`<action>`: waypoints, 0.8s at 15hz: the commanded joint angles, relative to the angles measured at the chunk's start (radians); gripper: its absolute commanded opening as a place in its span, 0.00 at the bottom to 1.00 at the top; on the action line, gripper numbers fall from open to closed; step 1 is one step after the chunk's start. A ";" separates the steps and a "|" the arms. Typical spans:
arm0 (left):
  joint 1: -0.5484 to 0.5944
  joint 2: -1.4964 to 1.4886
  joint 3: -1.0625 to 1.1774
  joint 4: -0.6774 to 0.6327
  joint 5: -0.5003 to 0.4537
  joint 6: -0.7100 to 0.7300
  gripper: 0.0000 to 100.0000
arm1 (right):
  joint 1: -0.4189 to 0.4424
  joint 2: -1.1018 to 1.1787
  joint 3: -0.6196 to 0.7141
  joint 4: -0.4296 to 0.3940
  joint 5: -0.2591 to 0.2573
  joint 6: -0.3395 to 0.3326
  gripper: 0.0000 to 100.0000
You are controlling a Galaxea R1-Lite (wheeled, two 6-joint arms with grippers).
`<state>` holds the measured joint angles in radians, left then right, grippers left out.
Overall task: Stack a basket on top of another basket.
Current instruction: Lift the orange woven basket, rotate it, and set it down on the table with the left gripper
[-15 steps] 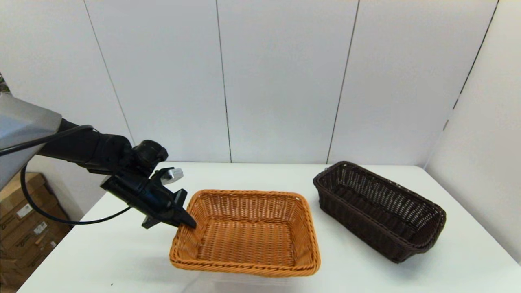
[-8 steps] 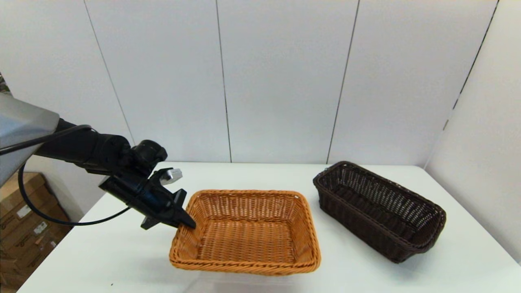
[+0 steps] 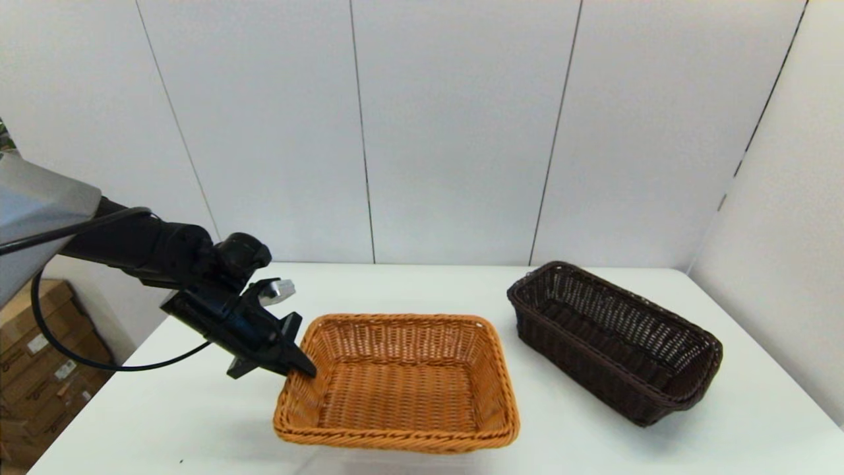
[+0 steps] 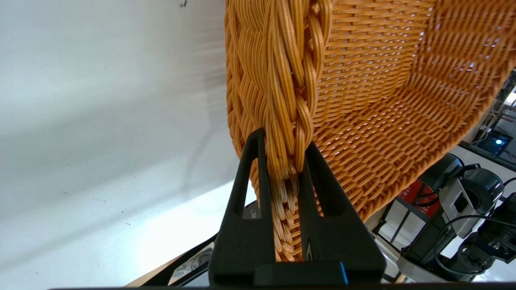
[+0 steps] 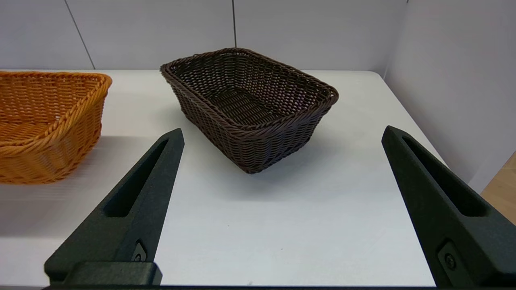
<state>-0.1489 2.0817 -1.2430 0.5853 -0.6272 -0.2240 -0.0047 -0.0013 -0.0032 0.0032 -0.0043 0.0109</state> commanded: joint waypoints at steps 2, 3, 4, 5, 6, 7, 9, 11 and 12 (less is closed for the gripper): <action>0.000 0.015 0.000 -0.001 -0.003 0.002 0.00 | 0.000 0.001 0.000 0.000 0.000 0.000 1.00; 0.000 0.017 0.000 -0.007 -0.002 0.002 0.00 | 0.000 0.001 0.000 0.000 0.000 0.000 1.00; 0.000 0.017 0.000 -0.012 -0.002 0.002 0.00 | 0.000 0.001 -0.001 0.000 0.000 0.000 1.00; 0.000 0.017 0.002 -0.012 -0.002 0.002 0.00 | 0.000 0.001 -0.001 0.000 0.000 0.000 1.00; 0.000 0.020 0.005 -0.012 -0.003 0.002 0.00 | 0.000 0.001 0.000 0.000 0.000 0.000 1.00; 0.000 0.021 0.007 -0.012 -0.002 0.003 0.00 | 0.000 0.001 0.000 0.000 0.000 0.000 1.00; 0.000 0.021 0.014 -0.013 -0.002 0.005 1.00 | 0.000 0.001 0.000 0.000 0.000 0.000 1.00; 0.000 0.021 0.022 -0.013 -0.002 0.006 1.00 | 0.000 0.001 0.000 0.000 0.000 0.000 1.00; 0.000 0.021 0.022 -0.013 -0.002 0.006 1.00 | 0.000 0.001 0.000 0.000 0.000 0.000 1.00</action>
<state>-0.1485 2.1019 -1.2243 0.5685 -0.6268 -0.2164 -0.0047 -0.0013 -0.0032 0.0032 -0.0047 0.0109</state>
